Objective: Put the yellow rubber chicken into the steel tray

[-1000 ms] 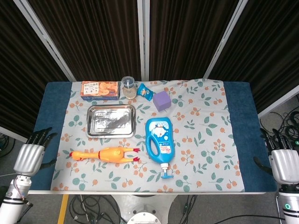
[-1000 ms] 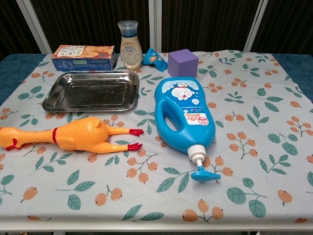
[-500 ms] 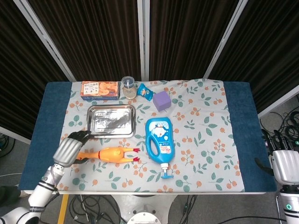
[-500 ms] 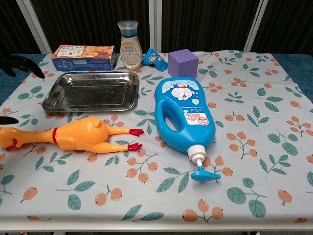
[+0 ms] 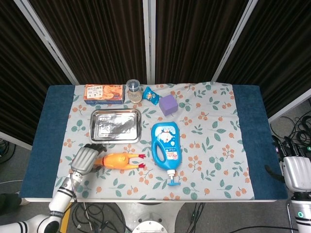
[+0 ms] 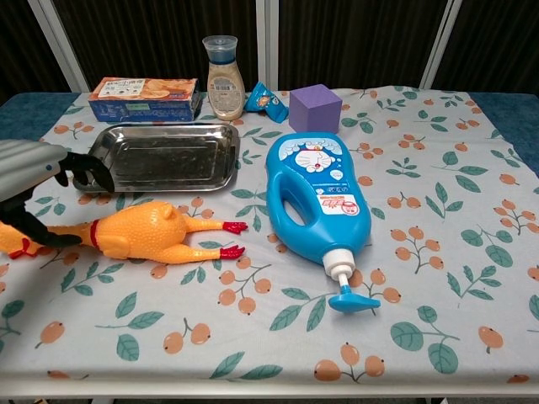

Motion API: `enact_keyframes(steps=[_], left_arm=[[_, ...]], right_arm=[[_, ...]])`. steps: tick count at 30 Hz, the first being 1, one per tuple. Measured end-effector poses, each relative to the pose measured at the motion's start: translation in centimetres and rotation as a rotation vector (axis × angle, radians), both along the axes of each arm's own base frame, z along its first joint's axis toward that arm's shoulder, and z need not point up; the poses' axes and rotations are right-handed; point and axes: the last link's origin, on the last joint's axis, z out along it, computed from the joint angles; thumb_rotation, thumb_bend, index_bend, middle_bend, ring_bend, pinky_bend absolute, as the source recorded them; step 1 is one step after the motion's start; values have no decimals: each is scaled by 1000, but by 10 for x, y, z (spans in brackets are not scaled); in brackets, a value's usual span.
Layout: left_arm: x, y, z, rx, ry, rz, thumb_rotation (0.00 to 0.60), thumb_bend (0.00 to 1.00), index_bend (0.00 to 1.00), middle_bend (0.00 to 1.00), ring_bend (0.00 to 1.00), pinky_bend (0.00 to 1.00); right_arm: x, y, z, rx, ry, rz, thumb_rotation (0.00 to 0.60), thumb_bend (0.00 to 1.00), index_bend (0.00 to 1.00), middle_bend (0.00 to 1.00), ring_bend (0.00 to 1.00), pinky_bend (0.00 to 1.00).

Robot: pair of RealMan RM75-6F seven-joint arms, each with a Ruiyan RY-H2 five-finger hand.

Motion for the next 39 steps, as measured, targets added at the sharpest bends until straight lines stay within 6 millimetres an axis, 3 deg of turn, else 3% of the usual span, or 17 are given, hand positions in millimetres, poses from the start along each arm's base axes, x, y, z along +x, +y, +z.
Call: enact_keyframes(steps=[8, 21, 28, 34, 39], left_arm=[[-12, -2, -13, -22, 25, 62, 600, 250, 411, 409, 346, 361], [-22, 8, -21, -34, 23, 86, 600, 340, 536, 536, 468, 473], [-27, 9, -23, -44, 9, 91, 600, 457, 592, 601, 528, 581], [-30, 11, -23, -34, -50, 79, 600, 591, 690, 760, 703, 795], [-33, 12, -20, -30, -137, 58, 600, 682, 756, 846, 790, 905]], right_arm=[[-2, 0, -1, 7, -9, -5, 600, 137, 96, 266, 89, 188], [-4, 1, -1, 6, -17, -13, 600, 137, 96, 269, 89, 188], [-2, 0, -1, 11, -20, -12, 600, 137, 96, 271, 89, 188], [-1, 0, 0, 10, -23, -7, 600, 137, 96, 273, 89, 188], [2, -1, 2, 14, -41, 6, 600, 137, 96, 275, 89, 193]])
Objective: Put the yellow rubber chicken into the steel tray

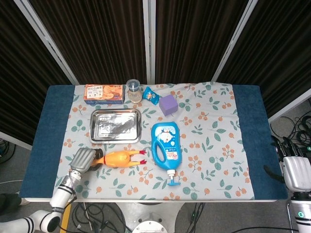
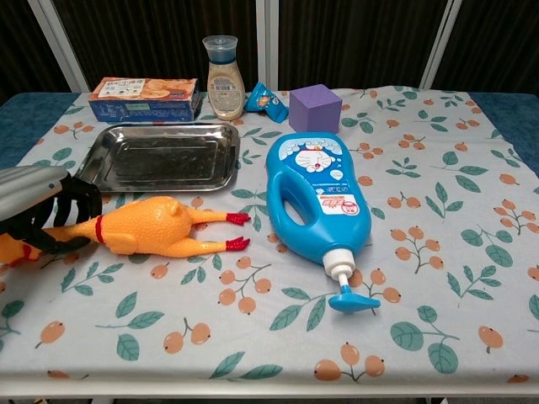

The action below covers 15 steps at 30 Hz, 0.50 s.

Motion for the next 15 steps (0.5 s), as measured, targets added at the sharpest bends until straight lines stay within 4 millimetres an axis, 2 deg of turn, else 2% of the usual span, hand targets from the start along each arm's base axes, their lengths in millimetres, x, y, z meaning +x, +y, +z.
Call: enact_keyframes(steps=[7, 15], left_arm=[[-1, 2, 18, 12, -162, -32, 600, 730, 766, 860, 800, 918], [11, 14, 62, -35, -382, -44, 600, 749, 766, 871, 809, 928]], right_arm=[[9, -5, 5, 22, -52, 42, 600, 158, 101, 281, 89, 202], [42, -21, 11, 65, -96, 203, 600, 146, 111, 284, 89, 210]])
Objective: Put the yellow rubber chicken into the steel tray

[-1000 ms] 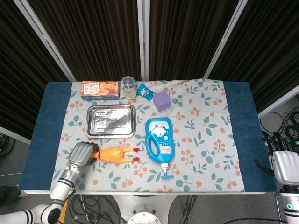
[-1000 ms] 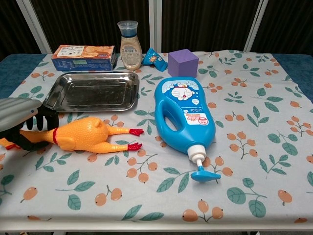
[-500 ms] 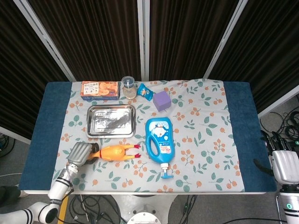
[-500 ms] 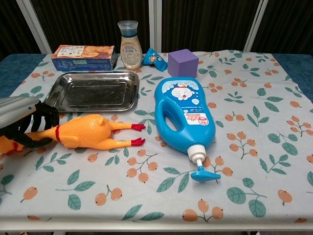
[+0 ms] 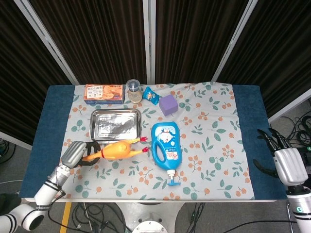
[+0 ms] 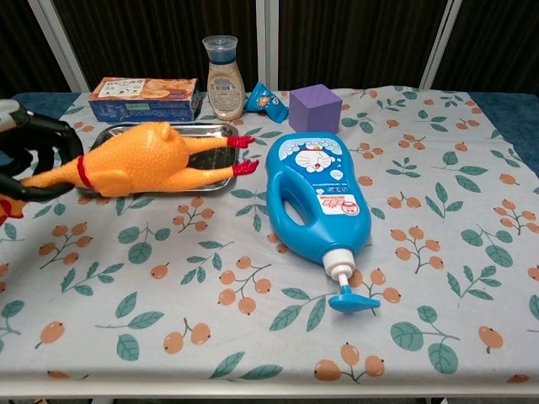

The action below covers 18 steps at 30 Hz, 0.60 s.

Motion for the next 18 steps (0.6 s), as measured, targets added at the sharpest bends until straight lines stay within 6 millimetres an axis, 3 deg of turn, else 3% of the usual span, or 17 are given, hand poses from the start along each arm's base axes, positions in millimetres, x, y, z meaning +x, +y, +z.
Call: enact_keyframes(steps=[7, 12, 18], left_arm=[[26, 18, 21, -179, -198, 4, 600, 753, 766, 870, 809, 928], [60, 40, 29, -362, -283, 12, 600, 755, 766, 871, 809, 928], [86, 53, 29, -496, -341, 61, 600, 753, 766, 871, 809, 928]], right_arm=[[40, -13, -1, 39, -28, 178, 600, 51, 111, 285, 89, 210], [74, -24, -13, 82, -8, 300, 600, 46, 111, 285, 89, 210], [106, -31, -33, 97, 17, 398, 600, 33, 111, 284, 89, 211]])
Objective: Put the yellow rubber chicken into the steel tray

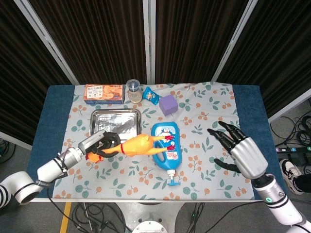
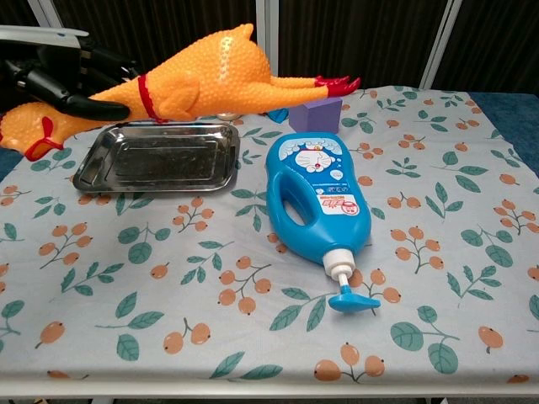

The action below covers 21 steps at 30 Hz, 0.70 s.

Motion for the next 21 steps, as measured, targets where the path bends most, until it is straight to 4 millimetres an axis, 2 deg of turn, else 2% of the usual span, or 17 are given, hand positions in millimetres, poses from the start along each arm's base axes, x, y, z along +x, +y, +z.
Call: enact_keyframes(steps=[3, 11, 21], left_arm=[[11, 7, -2, -70, -29, 46, 600, 755, 767, 871, 809, 928], [40, 29, -7, -209, -96, 186, 600, 759, 767, 871, 809, 929], [62, 27, -10, -309, -140, 194, 600, 763, 767, 869, 809, 929]], right_arm=[[14, -3, -12, 6, 15, 42, 600, 2, 111, 282, 89, 211], [53, -16, -45, -46, 61, 152, 600, 0, 113, 264, 89, 213], [96, -50, -76, -112, 110, 221, 600, 0, 113, 261, 89, 213]])
